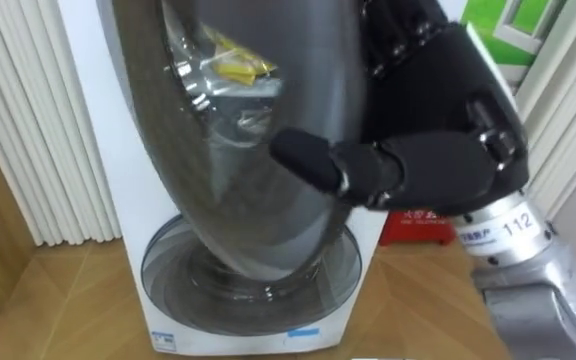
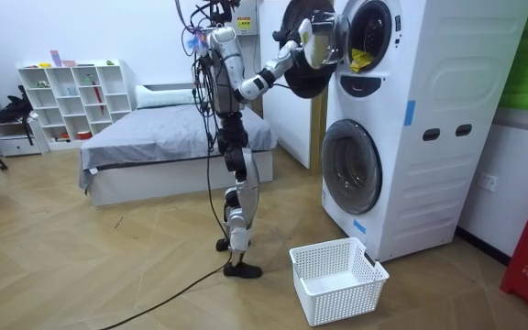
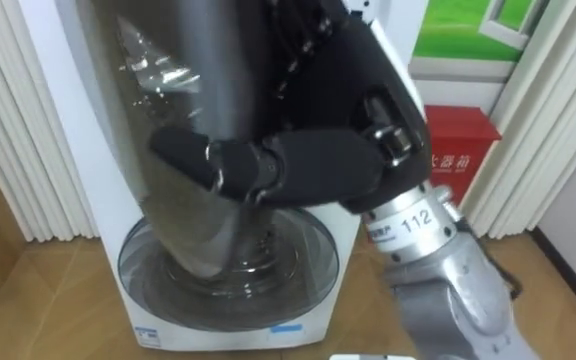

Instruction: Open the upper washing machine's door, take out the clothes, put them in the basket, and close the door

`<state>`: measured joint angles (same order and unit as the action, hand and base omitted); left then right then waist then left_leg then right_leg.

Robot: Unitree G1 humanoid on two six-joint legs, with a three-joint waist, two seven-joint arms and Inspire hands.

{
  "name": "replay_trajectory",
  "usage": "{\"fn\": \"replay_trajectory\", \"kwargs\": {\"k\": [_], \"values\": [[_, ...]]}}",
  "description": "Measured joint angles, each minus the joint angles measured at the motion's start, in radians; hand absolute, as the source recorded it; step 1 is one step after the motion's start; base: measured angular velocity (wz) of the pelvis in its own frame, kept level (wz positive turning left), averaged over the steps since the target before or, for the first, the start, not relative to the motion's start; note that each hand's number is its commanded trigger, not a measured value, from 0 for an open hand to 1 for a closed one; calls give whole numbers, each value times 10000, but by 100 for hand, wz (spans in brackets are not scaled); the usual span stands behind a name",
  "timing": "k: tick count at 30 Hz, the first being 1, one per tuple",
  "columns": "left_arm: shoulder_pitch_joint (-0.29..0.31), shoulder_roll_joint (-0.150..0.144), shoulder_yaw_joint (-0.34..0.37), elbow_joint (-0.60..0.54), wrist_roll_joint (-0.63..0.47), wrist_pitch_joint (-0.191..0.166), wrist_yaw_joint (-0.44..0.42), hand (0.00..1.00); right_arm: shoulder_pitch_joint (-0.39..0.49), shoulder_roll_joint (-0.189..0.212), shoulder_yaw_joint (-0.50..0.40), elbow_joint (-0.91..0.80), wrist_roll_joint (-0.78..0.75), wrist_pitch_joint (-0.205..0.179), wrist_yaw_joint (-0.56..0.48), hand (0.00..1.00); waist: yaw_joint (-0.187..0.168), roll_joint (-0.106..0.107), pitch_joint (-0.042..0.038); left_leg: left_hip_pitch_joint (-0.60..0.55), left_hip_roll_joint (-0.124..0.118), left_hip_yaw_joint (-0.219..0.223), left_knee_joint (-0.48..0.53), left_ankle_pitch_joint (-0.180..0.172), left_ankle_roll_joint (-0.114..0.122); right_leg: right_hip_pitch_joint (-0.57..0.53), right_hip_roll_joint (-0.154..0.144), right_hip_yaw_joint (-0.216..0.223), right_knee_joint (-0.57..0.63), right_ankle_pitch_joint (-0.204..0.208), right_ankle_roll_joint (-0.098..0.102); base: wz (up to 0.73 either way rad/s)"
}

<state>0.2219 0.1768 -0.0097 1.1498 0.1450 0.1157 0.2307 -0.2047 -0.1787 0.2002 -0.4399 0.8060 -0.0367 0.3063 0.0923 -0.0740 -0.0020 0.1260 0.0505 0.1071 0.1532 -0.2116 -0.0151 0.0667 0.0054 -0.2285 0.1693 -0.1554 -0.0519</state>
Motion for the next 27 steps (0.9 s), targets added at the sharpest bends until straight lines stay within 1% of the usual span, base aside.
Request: {"fn": "replay_trajectory", "kwargs": {"k": [1, 2, 3, 4, 6, 7, 8, 9, 10, 12, 13, 14, 16, 17, 19, 21, 24, 27], "values": [[-2, 0, -101, 6, -16, 28, 0, 0, 2, 62, 150, 73, 126, -78, 109, 0, 2, 24, -2, 0, 0, 0, 0, 2, -3, 2, 3, 4, -1, 1, -1, 0], [-26, -3, -290, -4, -29, 83, 0, 0, 3, 237, 408, 220, 226, -176, 332, 0, 20, 64, -8, 2, 2, -9, 18, 3, -4, 9, 4, 5, 1, 1, -2, 0], [-64, -4, -412, -45, -42, 89, 0, 0, 5, 392, 653, 358, 391, -276, 541, 0, 92, 93, -1, 1, 4, -12, 54, 3, -4, 11, 4, 12, 3, 2, -5, 0], [-142, -4, -473, -77, -61, 97, 0, 0, 6, 439, 770, 411, 507, -294, 627, 0, 163, 103, 2, -2, 6, 6, 67, 3, -4, 11, 4, 16, 3, 5, -9, 0], [-348, -2, -723, -131, -261, 103, 16, 0, 3, 588, 1273, 575, 889, -365, 845, 0, 477, 127, 9, -8, 11, 2, 60, 3, -5, 11, 10, 20, 15, 3, -14, 2], [-405, -3, -764, -144, -270, 103, 16, 0, -2, 595, 1406, 617, 950, -365, 875, 0, 550, 128, 9, -10, 11, -3, 60, 3, -5, 11, 9, 18, 16, 3, -14, 5], [-469, 3, -915, -178, -327, 105, 21, 0, -40, 601, 1731, 749, 973, -341, 920, 0, 648, 126, 9, -19, 10, -15, 59, 2, -6, 11, 6, 4, 18, 2, -13, 4], [-494, 2, -951, -188, -336, 105, 20, 0, -35, 600, 1835, 803, 972, -273, 923, 0, 715, 125, 10, -27, 9, -18, 57, 1, -7, 7, 5, 1, 18, 2, -12, 7], [-549, 5, -1047, -192, -345, 105, 20, 0, -32, 587, 2151, 958, 963, -81, 931, 0, 814, 118, 12, -50, 6, -41, 55, -2, -11, 3, 0, -24, 17, 2, -11, 11], [-623, 3, -1119, -208, -344, 102, 1, 0, -26, 565, 2717, 1247, 793, 545, 967, 0, 911, 86, 21, -132, -28, -200, 57, -3, -12, -5, -27, -172, 14, -5, 3, 19], [-637, 4, -1118, -207, -344, 103, -4, 0, -28, 545, 2827, 1274, 713, 664, 973, 0, 954, 79, 24, -146, -36, -238, 58, -3, -11, -4, -26, -202, 13, -7, 6, 17], [-659, 3, -1118, -208, -344, 103, -25, 0, -28, 463, 2939, 1314, 547, 953, 1032, 0, 1061, 69, 26, -180, -47, -285, 71, -4, -8, -5, -34, -239, 11, -11, 12, 10], [-657, 3, -1113, -206, -338, 104, -48, 0, -49, 473, 2962, 1431, 362, 1189, 1110, 0, 1159, 45, 37, -201, -58, -331, 75, -5, -6, -5, -54, -274, 6, -13, 15, 8], [-650, 3, -1111, -205, -339, 109, -60, 0, -49, 469, 2963, 1439, 225, 1273, 1118, 0, 1240, 33, 45, -214, -62, -358, 78, -5, -5, -5, -65, -281, -1, -13, 16, 6], [-657, 1, -1110, -205, -342, 111, -61, 0, -61, 470, 2962, 1464, 96, 1314, 1118, 0, 1334, 23, 50, -248, -64, -396, 82, -6, -4, -16, -70, -307, -8, -15, 17, 7], [-665, 2, -1107, -206, -342, 111, -61, 0, -78, 471, 2962, 1464, 81, 1391, 1116, 0, 1348, 29, 55, -281, -71, -462, 95, -5, -4, -14, -82, -372, -9, -18, 21, 9], [-678, -2, -1110, -206, -331, 109, -63, 0, -112, 474, 2961, 1464, -48, 1391, 1111, 0, 1353, 33, 58, -300, -86, -534, 95, -5, -4, -2, -109, -467, -9, -39, 32, 7], [-695, -13, -1111, -206, -333, 106, -63, 0, -111, 471, 2958, 1464, -56, 1391, 1111, 0, 1343, 43, 64, -301, -96, -535, 98, -5, -3, 3, -119, -471, -9, -46, 38, 1]]}}
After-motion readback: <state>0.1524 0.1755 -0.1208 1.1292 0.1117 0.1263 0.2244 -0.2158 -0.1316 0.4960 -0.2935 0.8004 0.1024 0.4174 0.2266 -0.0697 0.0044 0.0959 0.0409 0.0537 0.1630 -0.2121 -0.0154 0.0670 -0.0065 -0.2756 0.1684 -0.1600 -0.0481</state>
